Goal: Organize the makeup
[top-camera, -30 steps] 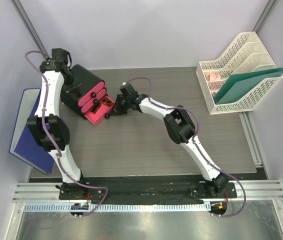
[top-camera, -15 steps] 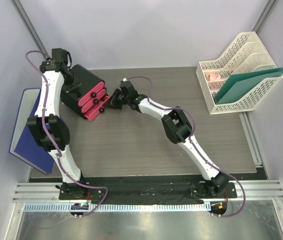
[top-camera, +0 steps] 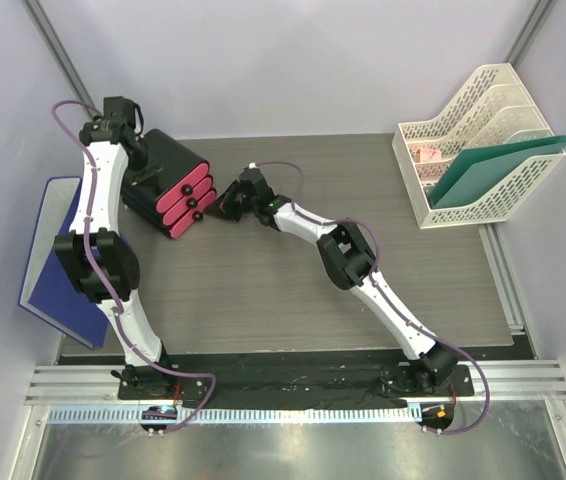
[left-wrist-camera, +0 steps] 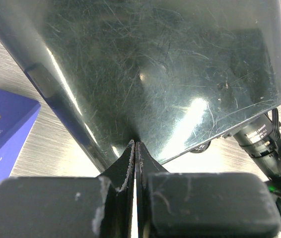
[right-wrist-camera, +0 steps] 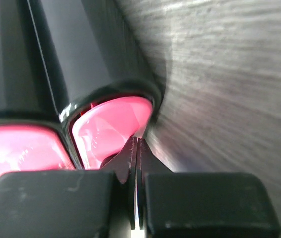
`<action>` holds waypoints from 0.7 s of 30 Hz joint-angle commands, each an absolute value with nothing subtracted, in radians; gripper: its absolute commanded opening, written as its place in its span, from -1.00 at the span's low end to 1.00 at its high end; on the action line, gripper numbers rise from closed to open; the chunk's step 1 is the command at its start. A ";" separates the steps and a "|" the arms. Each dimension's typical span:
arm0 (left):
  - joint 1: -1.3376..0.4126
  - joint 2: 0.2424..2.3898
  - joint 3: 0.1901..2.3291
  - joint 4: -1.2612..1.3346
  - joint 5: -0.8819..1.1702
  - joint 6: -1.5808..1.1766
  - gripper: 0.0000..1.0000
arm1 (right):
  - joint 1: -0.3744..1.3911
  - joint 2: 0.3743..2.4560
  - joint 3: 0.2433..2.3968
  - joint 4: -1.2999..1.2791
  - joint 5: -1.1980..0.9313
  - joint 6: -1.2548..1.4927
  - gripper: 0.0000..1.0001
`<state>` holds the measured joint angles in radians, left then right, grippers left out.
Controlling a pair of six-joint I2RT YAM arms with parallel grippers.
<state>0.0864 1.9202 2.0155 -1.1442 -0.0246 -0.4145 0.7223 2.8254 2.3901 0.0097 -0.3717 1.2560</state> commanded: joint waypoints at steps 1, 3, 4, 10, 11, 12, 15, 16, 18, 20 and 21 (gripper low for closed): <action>0.094 1.947 2.019 -1.195 -0.025 -0.396 -1.00 | 0.721 2.841 2.448 0.179 -0.325 1.364 -0.97; 0.094 1.947 2.019 -1.192 -0.023 -0.399 -1.00 | 0.723 2.858 2.471 0.201 -0.301 1.394 -0.95; 0.094 1.948 2.020 -1.193 -0.025 -0.399 -1.00 | 0.723 2.859 2.476 0.201 -0.292 1.397 -0.93; 0.094 1.953 2.040 -1.192 -0.021 -0.400 -1.00 | 0.710 2.818 2.410 0.198 -0.333 1.381 -0.98; 0.092 1.954 2.048 -1.192 -0.017 -0.400 -1.00 | 0.707 2.798 2.381 0.198 -0.353 1.370 -0.97; 0.094 1.953 2.057 -1.187 -0.012 -0.402 -1.00 | 0.697 2.737 2.300 0.198 -0.377 1.333 -0.98; 0.094 1.928 2.057 -1.146 -0.006 -0.405 -1.00 | 0.683 2.613 2.080 0.213 -0.368 1.261 -0.98; 0.094 1.919 2.053 -1.132 0.023 -0.406 -1.00 | 0.670 2.527 2.035 0.210 -0.367 1.205 -0.98; 0.094 1.873 2.033 -1.070 0.063 -0.408 -1.00 | 0.657 2.455 1.933 0.172 -0.359 1.148 -0.98; 0.094 1.782 1.987 -0.985 0.104 -0.419 -0.91 | 0.634 2.337 1.852 0.122 -0.338 1.059 -0.98; 0.094 1.746 1.956 -0.897 0.118 -0.423 -0.85 | 0.627 2.292 1.829 0.103 -0.327 1.025 -0.98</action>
